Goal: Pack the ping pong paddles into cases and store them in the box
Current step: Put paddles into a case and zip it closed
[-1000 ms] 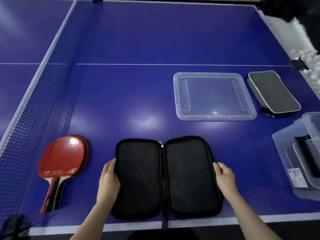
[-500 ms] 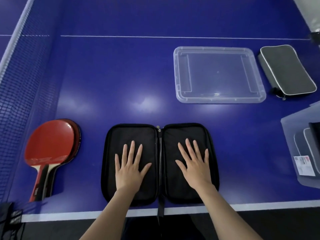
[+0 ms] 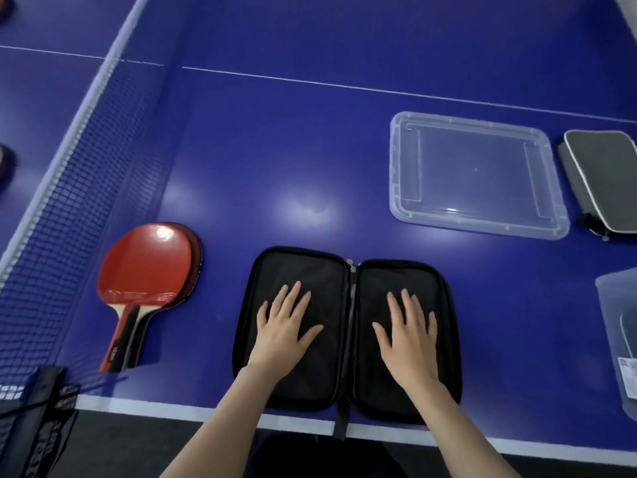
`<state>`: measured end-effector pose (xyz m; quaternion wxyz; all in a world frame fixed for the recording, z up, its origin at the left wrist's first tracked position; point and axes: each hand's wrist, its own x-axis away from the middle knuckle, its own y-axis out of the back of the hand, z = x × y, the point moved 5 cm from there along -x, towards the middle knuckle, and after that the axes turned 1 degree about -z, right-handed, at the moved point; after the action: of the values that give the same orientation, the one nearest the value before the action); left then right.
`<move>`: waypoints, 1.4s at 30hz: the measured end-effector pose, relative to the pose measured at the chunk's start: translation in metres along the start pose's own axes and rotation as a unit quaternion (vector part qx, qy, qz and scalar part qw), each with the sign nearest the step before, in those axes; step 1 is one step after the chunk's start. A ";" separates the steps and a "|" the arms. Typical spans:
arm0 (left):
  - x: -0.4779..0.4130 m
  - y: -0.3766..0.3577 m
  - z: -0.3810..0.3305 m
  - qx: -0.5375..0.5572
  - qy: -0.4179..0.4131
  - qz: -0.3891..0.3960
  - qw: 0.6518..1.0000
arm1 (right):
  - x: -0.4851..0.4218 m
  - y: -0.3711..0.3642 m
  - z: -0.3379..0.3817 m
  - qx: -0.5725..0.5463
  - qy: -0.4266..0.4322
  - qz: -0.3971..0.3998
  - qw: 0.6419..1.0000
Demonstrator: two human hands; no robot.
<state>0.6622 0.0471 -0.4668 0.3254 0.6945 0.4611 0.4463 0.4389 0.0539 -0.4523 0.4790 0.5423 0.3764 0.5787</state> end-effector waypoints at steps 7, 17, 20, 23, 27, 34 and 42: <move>0.016 0.119 0.125 0.080 0.154 -0.270 0.947 | -0.039 0.030 0.139 -0.357 0.035 -0.066 0.931; 0.018 0.133 0.283 0.209 0.401 -0.145 0.880 | -0.060 -0.026 0.311 -0.487 -0.088 0.240 0.835; 0.011 0.127 0.289 0.246 0.393 -0.142 0.875 | -0.065 -0.034 0.330 -0.512 -0.125 0.256 0.810; 0.006 0.123 0.289 0.265 0.398 -0.140 0.867 | -0.069 -0.038 0.342 -0.500 -0.154 0.251 0.814; 0.008 0.120 0.287 0.318 0.401 -0.133 0.849 | -0.072 -0.037 0.345 -0.468 -0.161 0.205 0.844; 0.028 0.116 0.252 0.439 0.373 -0.189 0.795 | -0.071 -0.014 0.310 -0.522 -0.118 0.153 0.831; 0.022 0.112 0.135 0.587 0.268 -0.145 0.750 | -0.053 0.027 0.182 -0.620 -0.151 0.092 0.765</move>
<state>0.8297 0.0216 -0.4154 -0.2221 0.5255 0.7959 0.2029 0.6118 -0.0197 -0.4169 0.7055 0.2398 -0.1930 0.6384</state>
